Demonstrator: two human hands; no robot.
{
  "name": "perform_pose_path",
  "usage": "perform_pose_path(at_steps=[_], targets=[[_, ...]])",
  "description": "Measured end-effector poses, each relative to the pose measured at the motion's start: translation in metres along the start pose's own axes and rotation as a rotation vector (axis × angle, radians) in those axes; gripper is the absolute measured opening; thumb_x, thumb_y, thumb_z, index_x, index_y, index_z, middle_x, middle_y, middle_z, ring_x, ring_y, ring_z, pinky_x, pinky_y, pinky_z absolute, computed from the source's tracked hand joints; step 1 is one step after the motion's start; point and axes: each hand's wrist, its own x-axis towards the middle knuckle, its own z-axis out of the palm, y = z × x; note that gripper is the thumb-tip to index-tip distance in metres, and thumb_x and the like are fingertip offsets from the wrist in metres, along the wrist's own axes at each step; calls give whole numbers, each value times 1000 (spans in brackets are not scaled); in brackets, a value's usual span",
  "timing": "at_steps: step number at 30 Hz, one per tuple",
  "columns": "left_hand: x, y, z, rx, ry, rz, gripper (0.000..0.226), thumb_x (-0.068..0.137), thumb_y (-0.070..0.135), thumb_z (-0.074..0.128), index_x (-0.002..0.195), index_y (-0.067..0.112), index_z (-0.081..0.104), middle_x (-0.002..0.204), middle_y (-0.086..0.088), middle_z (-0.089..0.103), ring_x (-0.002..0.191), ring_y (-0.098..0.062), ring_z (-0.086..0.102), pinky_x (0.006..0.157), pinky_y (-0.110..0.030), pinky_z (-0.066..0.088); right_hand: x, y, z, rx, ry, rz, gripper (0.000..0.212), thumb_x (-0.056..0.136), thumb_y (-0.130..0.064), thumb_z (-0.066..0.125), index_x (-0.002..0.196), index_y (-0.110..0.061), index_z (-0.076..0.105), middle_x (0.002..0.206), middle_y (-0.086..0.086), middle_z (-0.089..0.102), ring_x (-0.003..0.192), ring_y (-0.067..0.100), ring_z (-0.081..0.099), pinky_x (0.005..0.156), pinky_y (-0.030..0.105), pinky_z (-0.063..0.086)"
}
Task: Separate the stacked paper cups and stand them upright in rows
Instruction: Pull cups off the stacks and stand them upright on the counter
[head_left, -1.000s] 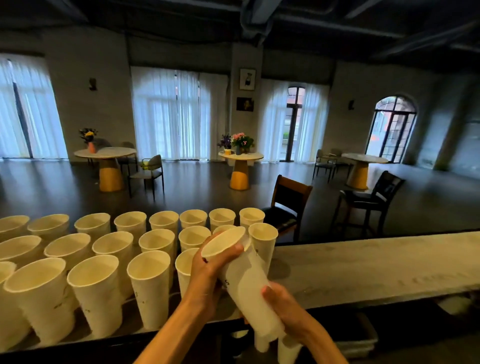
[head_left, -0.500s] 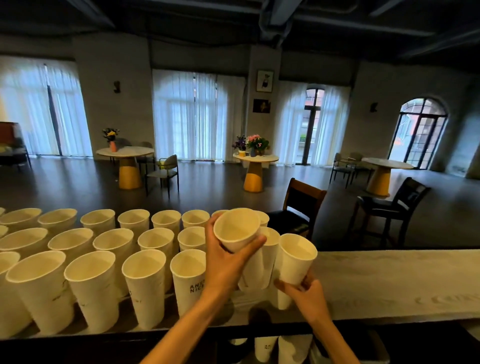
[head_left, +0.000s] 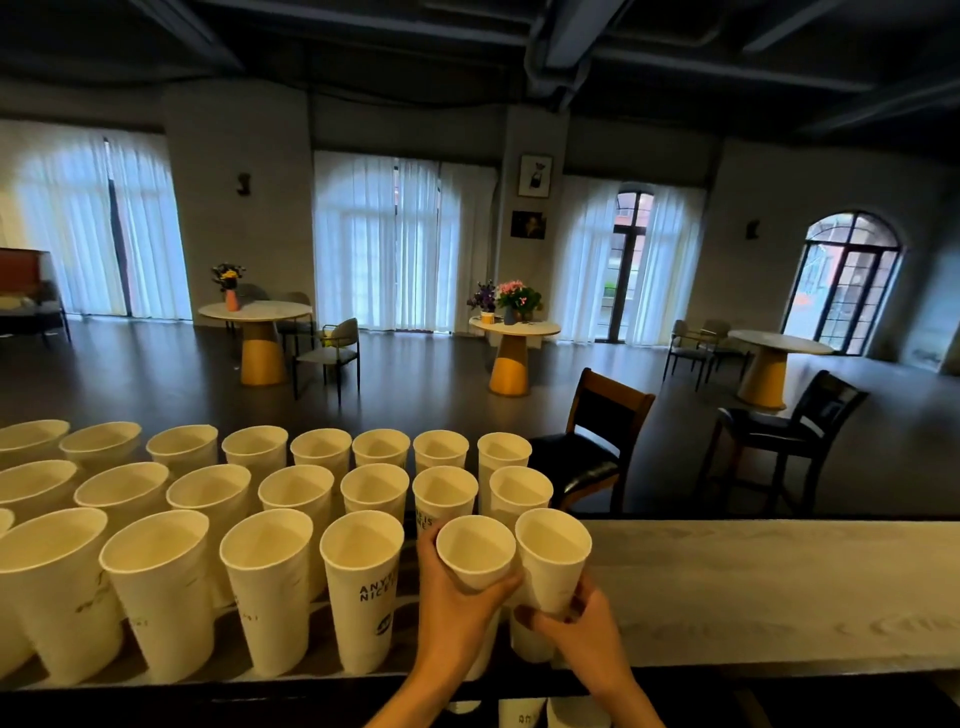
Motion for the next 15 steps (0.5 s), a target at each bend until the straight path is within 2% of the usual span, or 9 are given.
perform_pose_path(at_steps=[3, 5, 8, 9, 12, 15], targets=[[3, -5, -1, 8, 22, 0, 92, 58, 7, 95, 125, 38, 40, 124, 16, 54, 107, 18, 53, 80, -2, 45, 4, 2, 2, -6, -21, -27, 98, 54, -20, 95, 138, -22, 45, 129, -4, 60, 115, 15, 58, 84, 25, 52], [4, -7, -2, 5, 34, -4, 96, 57, 9, 95, 129, 36, 38, 126, 16, 54, 110, 16, 52, 83, -6, 46, 6, 4, 3, -16, -35, -44, 98, 55, -17, 94, 140, -23, 44, 128, -4, 61, 114, 13, 59, 79, 21, 53], [3, -12, -4, 13, 43, -18, 98, 58, 11, 95, 133, 36, 37, 127, 18, 54, 114, 12, 52, 87, -14, 45, 7, 8, 5, -31, -36, -44, 98, 55, -16, 93, 138, -28, 43, 127, -6, 60, 116, 15, 58, 92, 33, 54], [1, -14, -4, 15, 37, -24, 98, 60, 9, 94, 134, 38, 36, 127, 20, 54, 114, 13, 52, 87, -13, 45, 7, 10, 5, -40, -44, -41, 97, 55, -15, 93, 135, -33, 42, 124, -8, 60, 114, 14, 59, 92, 33, 54], [-3, -24, -7, 29, 15, -52, 100, 63, 5, 91, 135, 40, 32, 126, 26, 51, 112, 15, 51, 85, -9, 42, 5, 17, 4, -83, -93, -31, 92, 56, -13, 92, 127, -41, 41, 114, -17, 63, 105, 6, 61, 75, 18, 53], [-5, -32, -9, 63, 4, -75, 99, 63, 10, 92, 139, 35, 34, 128, 22, 52, 119, 2, 51, 93, -17, 43, 6, 21, 2, -115, -130, 3, 83, 55, -16, 93, 121, -40, 49, 112, -14, 66, 104, 6, 63, 74, 17, 52]])
